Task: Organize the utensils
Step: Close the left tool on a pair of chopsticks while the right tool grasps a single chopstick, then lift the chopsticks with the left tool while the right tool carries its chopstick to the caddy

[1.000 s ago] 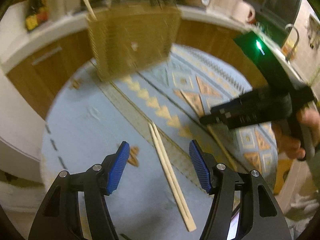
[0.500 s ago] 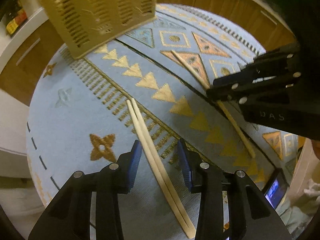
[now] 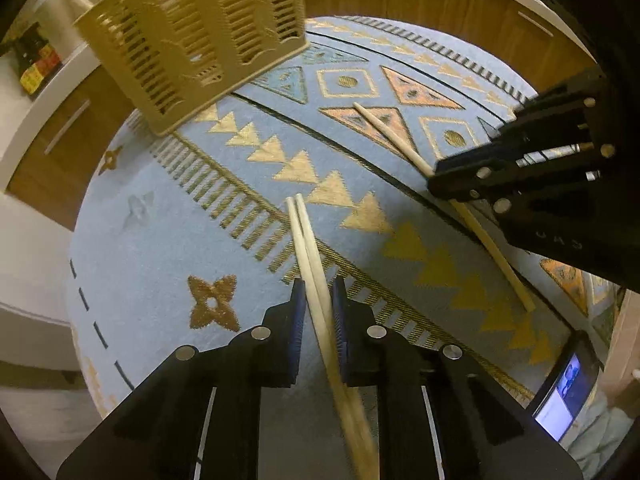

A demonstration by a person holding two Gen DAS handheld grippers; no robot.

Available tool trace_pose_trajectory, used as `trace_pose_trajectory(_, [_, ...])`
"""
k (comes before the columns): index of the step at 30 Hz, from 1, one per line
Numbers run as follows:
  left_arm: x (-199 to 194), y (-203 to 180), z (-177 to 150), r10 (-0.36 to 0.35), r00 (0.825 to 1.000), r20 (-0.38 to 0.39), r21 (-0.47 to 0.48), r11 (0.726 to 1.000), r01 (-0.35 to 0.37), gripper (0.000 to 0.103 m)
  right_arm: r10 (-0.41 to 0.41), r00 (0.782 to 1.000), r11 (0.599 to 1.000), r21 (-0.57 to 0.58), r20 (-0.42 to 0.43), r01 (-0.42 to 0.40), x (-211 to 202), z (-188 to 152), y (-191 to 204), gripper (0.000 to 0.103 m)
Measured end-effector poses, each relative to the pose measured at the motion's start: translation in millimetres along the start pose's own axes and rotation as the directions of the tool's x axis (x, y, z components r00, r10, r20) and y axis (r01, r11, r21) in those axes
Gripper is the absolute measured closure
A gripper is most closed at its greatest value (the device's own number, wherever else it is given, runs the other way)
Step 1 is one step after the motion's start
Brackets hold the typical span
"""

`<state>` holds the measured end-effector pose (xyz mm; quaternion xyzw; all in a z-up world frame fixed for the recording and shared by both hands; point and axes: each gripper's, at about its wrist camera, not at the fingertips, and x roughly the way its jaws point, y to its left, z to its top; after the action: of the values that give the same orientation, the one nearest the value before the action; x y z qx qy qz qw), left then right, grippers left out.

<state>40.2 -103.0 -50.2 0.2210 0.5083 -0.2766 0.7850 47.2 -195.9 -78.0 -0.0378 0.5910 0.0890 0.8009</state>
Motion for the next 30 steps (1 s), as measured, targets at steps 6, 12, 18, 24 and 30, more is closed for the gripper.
trace_pose_trajectory(6, [-8,16,-1,0.0,0.999,0.052,-0.075,0.997,0.004,0.093,0.022,1.0,1.0,0.01,-0.002,-0.022,-4,-11,-2,0.097])
trace_pose_trajectory(12, [-25,31,-2,-0.029,0.992,0.119,-0.122,0.992,0.044,0.093,0.057,0.998,0.998,0.025,-0.001,-0.057,-5,-10,-8,0.098])
trace_pose_trajectory(18, [-39,37,0,-0.059,0.979,0.196,-0.161,0.983,0.091,0.093,0.105,0.994,0.994,0.04,-0.004,-0.105,-9,-7,-25,0.098])
trace_pose_trajectory(24, [-43,44,3,-0.075,0.97,0.232,-0.192,0.974,0.122,0.093,0.206,0.978,0.973,0.116,-0.038,-0.2,-8,-2,-41,0.096])
trace_pose_trajectory(30, [-41,49,0,-0.086,0.967,0.239,-0.208,0.968,0.138,0.093,0.207,0.974,0.971,0.137,-0.089,-0.194,-8,3,-41,0.096])
